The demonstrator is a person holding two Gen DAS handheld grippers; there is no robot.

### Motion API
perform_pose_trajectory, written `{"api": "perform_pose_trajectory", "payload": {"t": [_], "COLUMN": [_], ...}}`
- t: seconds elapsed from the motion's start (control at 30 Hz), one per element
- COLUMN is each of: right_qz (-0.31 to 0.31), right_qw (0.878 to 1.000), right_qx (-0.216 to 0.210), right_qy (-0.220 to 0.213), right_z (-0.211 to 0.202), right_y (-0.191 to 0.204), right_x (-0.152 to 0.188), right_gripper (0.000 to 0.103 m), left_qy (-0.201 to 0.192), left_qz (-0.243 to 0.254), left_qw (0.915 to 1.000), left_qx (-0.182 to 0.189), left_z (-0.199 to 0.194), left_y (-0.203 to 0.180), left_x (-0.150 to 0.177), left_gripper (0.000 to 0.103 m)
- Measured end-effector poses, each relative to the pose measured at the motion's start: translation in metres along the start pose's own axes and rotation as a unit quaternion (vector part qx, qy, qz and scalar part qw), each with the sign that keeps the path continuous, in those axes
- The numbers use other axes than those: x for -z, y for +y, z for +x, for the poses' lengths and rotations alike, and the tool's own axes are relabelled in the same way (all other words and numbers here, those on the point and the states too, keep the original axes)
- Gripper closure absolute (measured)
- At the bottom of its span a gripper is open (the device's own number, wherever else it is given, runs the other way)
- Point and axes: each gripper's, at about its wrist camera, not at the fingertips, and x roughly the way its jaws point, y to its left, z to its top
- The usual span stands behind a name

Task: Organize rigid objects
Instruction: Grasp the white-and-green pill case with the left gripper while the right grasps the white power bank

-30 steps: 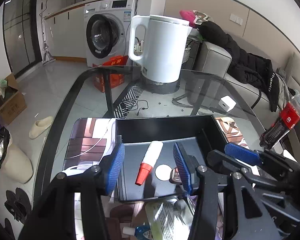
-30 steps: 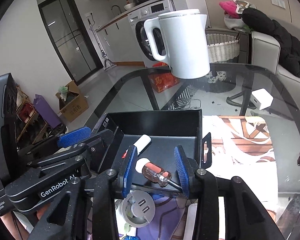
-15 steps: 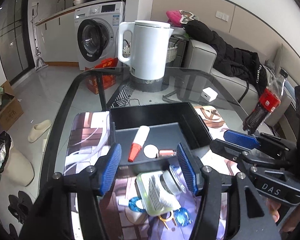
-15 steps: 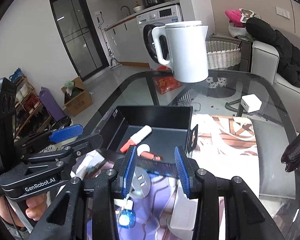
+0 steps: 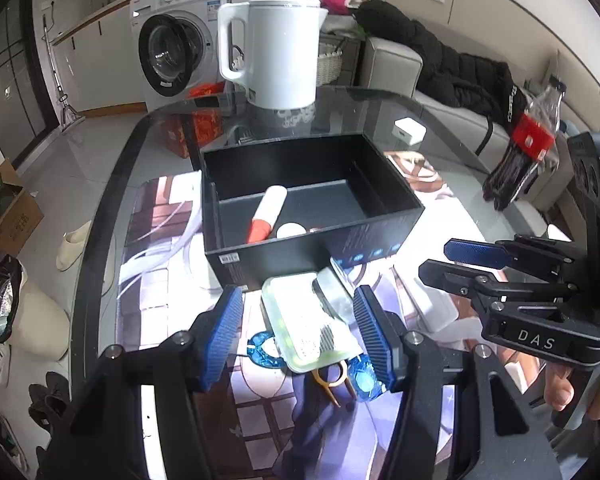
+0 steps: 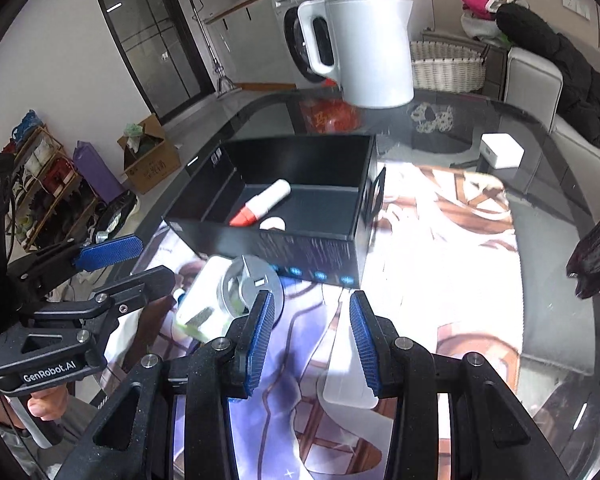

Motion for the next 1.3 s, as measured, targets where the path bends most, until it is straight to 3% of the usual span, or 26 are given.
{"api": "perform_pose_trajectory", "payload": {"t": [0.33, 0.47, 0.57, 0.7, 0.77, 0.8, 1.07, 1.3], "right_qz": [0.016, 0.012, 0.000, -0.016, -0.028, -0.037, -0.019, -0.014], "right_qw": [0.997, 0.996, 0.996, 0.995, 0.993, 0.993, 0.995, 0.999], "right_qx": [0.041, 0.049, 0.055, 0.067, 0.079, 0.083, 0.056, 0.034], "right_qy": [0.060, 0.072, 0.073, 0.078, 0.080, 0.081, 0.078, 0.040], "right_z": [0.039, 0.050, 0.052, 0.055, 0.055, 0.055, 0.046, 0.023], "right_y": [-0.026, -0.031, -0.027, -0.022, -0.019, -0.018, -0.026, -0.020], "right_x": [0.010, 0.015, 0.016, 0.019, 0.020, 0.021, 0.024, 0.019], "right_gripper": [0.063, 0.043, 0.040, 0.040, 0.059, 0.063, 0.064, 0.064], "left_qy": [0.062, 0.070, 0.076, 0.086, 0.093, 0.093, 0.086, 0.055], "left_qz": [0.018, 0.022, 0.027, 0.032, 0.032, 0.032, 0.032, 0.021], "left_qw": [0.9979, 0.9972, 0.9967, 0.9957, 0.9951, 0.9951, 0.9957, 0.9982], "left_qx": [-0.012, -0.010, -0.008, -0.015, -0.013, -0.013, -0.004, 0.013], "left_z": [0.040, 0.048, 0.054, 0.061, 0.065, 0.065, 0.051, 0.021], "left_y": [-0.007, -0.012, -0.015, -0.020, -0.020, -0.020, -0.017, -0.009], "left_x": [0.010, 0.011, 0.011, 0.010, 0.010, 0.010, 0.012, 0.015], "left_gripper": [0.045, 0.042, 0.041, 0.041, 0.044, 0.044, 0.048, 0.048]}}
